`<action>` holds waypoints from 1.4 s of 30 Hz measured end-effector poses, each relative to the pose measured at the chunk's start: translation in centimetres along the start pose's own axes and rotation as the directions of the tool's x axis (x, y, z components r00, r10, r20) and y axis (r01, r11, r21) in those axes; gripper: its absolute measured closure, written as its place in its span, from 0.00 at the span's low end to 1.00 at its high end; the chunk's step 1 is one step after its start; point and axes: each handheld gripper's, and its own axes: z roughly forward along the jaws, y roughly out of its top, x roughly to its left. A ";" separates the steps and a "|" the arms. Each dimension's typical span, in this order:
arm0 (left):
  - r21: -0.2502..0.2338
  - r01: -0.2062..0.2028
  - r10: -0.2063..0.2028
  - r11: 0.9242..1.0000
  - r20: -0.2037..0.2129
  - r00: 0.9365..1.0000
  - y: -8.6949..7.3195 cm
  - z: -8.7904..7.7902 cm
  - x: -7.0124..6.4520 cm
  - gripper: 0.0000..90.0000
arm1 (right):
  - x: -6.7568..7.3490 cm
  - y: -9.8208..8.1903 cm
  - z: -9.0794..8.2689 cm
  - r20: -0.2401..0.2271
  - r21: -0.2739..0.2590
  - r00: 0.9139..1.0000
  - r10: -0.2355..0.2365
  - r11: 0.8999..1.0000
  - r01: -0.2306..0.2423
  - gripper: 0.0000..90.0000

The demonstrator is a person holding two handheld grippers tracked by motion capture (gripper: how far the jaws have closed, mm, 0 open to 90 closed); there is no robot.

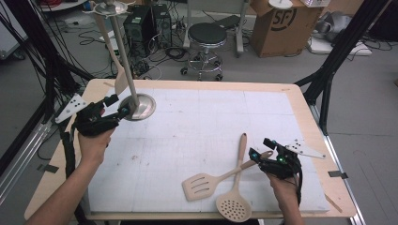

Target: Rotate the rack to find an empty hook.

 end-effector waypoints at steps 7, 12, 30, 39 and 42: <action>0.016 0.033 -0.033 0.999 -0.023 0.999 -2.6 0.0 -0.6 0.30 | 0.1 0.1 0.1 -0.006 0.002 1.000 -0.003 1.000 0.003 0.16; 0.033 0.022 -0.021 0.999 -0.042 0.999 -3.4 -0.5 -0.6 0.31 | 0.0 0.0 0.0 -0.003 0.000 1.000 -0.001 1.000 0.001 0.16; 0.081 0.073 -0.071 0.994 -0.028 0.997 -5.8 -1.8 -0.7 0.30 | 0.1 0.1 0.1 -0.010 0.001 1.000 -0.003 1.000 0.003 0.16; 0.075 0.077 -0.074 0.994 -0.042 0.996 -6.3 -3.0 -0.8 0.30 | 0.2 0.0 0.1 -0.015 0.006 1.000 -0.003 1.000 0.003 0.16; 0.076 0.070 -0.067 0.995 -0.039 0.997 -6.3 -3.1 -0.8 0.30 | 0.3 0.0 0.1 -0.018 0.011 1.000 -0.006 1.000 0.006 0.16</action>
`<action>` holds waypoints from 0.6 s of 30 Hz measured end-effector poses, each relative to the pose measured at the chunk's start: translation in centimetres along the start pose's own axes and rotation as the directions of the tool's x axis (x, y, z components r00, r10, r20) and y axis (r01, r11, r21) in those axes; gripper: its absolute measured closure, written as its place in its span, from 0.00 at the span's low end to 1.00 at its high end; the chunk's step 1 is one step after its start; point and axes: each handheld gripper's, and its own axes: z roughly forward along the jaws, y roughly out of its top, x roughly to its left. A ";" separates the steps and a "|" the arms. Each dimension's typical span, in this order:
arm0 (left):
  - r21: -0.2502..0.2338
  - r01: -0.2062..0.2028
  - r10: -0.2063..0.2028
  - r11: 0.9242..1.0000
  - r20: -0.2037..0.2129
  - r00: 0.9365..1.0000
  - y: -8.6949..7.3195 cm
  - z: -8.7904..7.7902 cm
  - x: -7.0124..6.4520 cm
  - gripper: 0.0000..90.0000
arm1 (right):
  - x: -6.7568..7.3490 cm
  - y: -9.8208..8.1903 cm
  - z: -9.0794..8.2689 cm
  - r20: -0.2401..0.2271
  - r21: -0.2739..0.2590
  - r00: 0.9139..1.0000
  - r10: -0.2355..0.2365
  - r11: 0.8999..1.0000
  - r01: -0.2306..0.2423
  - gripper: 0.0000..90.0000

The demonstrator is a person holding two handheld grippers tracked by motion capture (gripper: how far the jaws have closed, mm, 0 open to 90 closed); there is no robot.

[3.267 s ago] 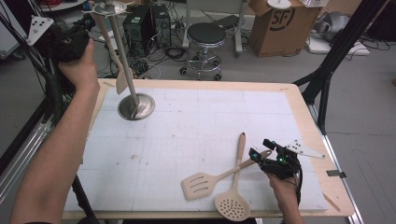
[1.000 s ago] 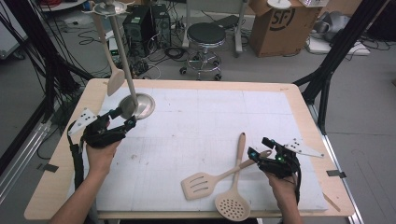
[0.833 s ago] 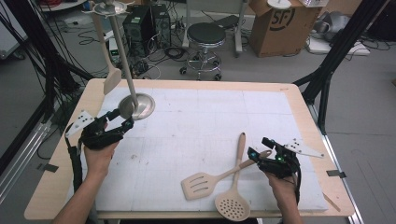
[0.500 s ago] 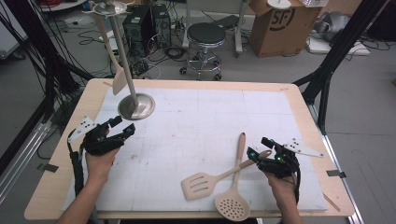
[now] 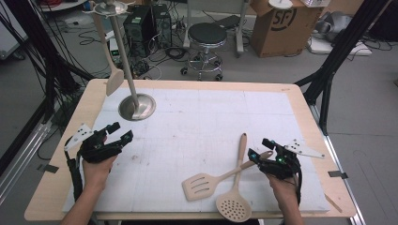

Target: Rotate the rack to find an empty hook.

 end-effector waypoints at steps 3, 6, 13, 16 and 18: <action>0.008 -0.005 0.005 1.000 0.001 1.000 -0.2 0.1 -0.2 0.30 | 0.1 0.0 0.1 -0.003 0.001 1.000 -0.004 1.000 0.004 0.16; 0.019 -0.013 0.013 1.000 0.002 1.000 -0.3 0.3 -0.2 0.30 | 0.1 0.0 0.1 -0.001 0.004 1.000 -0.005 1.000 0.005 0.16; 0.037 -0.023 0.023 0.999 0.009 1.000 -0.5 0.4 -0.3 0.30 | 0.2 -0.1 0.3 -0.005 0.013 1.000 -0.010 1.000 0.010 0.16; 0.050 -0.030 0.029 0.998 0.007 1.000 -0.6 0.5 -0.3 0.30 | 0.2 -0.1 0.3 -0.004 0.015 1.000 -0.010 1.000 0.010 0.16; 0.056 -0.027 0.027 0.998 0.007 1.000 -0.7 0.5 -0.1 0.30 | 0.2 -0.1 0.3 -0.004 0.016 1.000 -0.011 1.000 0.011 0.16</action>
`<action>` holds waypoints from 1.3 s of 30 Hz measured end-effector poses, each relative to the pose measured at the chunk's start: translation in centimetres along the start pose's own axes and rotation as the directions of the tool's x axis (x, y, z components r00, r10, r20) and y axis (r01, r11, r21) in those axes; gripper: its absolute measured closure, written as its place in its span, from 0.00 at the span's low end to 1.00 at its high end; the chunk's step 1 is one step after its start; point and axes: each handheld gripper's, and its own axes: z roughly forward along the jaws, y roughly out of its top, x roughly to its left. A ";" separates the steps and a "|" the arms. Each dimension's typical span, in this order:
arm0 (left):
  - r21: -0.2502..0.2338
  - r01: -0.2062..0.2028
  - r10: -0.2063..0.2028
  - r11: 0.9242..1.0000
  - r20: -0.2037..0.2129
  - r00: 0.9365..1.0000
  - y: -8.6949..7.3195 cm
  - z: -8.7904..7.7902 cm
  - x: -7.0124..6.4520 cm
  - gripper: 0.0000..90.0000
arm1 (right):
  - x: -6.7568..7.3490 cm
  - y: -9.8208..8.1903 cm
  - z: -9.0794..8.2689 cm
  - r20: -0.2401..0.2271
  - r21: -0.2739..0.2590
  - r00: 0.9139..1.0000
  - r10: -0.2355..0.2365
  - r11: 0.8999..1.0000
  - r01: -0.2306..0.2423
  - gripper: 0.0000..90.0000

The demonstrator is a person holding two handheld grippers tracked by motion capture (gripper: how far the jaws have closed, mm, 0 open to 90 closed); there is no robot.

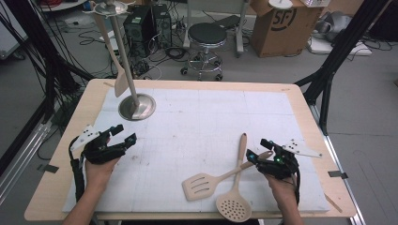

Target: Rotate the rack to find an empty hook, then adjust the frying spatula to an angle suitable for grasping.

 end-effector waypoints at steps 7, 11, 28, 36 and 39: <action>0.004 0.005 -0.005 1.000 0.001 1.000 -0.1 0.1 0.1 0.30 | -0.3 -0.1 -0.1 -0.027 0.037 1.000 0.001 0.999 0.000 0.47; 0.004 0.007 -0.007 1.000 0.002 1.000 -0.1 0.1 0.0 0.31 | -0.3 -0.2 0.2 -0.056 0.092 0.998 -0.010 0.996 0.015 0.65; 0.011 0.020 -0.020 1.000 -0.013 1.000 -0.2 0.0 0.3 0.31 | -1.0 -0.9 0.7 -0.241 0.360 0.968 0.070 0.933 0.023 0.99; -0.009 0.028 -0.028 1.000 -0.005 1.000 -0.2 0.0 0.4 0.32 | -1.4 -2.6 1.7 -0.296 0.581 0.945 0.137 0.811 0.064 0.99; -0.009 0.034 -0.034 0.999 -0.006 0.999 -0.2 -0.1 0.5 0.32 | -1.9 -2.8 1.7 -0.251 0.585 0.959 0.135 0.810 0.039 0.99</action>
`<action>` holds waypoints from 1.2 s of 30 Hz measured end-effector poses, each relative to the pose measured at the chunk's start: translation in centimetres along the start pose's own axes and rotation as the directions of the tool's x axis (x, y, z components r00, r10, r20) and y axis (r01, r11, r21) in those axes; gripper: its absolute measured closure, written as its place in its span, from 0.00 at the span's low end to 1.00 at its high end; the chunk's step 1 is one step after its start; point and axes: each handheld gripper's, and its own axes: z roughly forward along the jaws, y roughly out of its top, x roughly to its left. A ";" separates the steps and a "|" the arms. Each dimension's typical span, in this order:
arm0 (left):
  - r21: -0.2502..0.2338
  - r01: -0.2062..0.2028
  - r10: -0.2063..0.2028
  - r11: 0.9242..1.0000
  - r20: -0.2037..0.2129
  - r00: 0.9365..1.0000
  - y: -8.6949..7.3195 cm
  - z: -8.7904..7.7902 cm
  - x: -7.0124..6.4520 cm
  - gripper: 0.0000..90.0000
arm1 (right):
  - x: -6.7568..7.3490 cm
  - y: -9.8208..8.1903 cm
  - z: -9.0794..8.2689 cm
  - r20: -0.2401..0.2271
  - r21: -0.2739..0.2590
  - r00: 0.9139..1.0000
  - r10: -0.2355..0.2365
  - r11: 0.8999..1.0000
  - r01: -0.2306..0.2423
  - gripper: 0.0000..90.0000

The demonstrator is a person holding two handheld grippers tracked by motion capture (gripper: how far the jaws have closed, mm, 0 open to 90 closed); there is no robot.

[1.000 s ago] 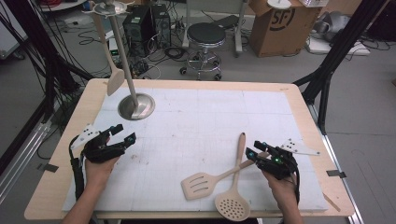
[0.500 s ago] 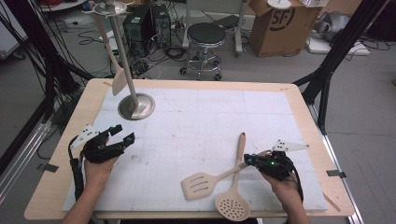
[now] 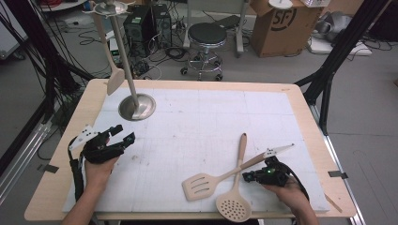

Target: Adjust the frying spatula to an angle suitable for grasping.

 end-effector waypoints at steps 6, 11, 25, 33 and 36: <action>-0.004 0.006 -0.006 1.000 0.004 1.000 0.0 0.0 -0.2 0.33 | -0.2 0.2 0.0 0.053 -0.052 0.998 0.029 0.998 -0.026 0.99; -0.003 0.006 -0.006 1.000 0.007 1.000 0.0 0.0 -0.1 0.33 | -0.1 0.8 0.7 0.077 -0.046 0.997 0.022 0.999 -0.018 0.99; -0.006 0.013 -0.013 1.000 0.012 1.000 0.0 0.1 -0.1 0.34 | 0.2 2.0 1.0 0.060 -0.077 0.997 0.046 0.996 -0.042 0.99; -0.007 0.018 -0.018 1.000 0.006 1.000 0.0 0.0 0.0 0.35 | -0.1 2.3 0.6 0.090 -0.076 0.993 0.074 0.995 -0.068 0.99; -0.006 0.017 -0.017 1.000 0.008 1.000 -0.1 0.0 0.0 0.35 | -0.5 2.2 0.4 0.090 -0.096 0.991 0.095 0.992 -0.086 0.99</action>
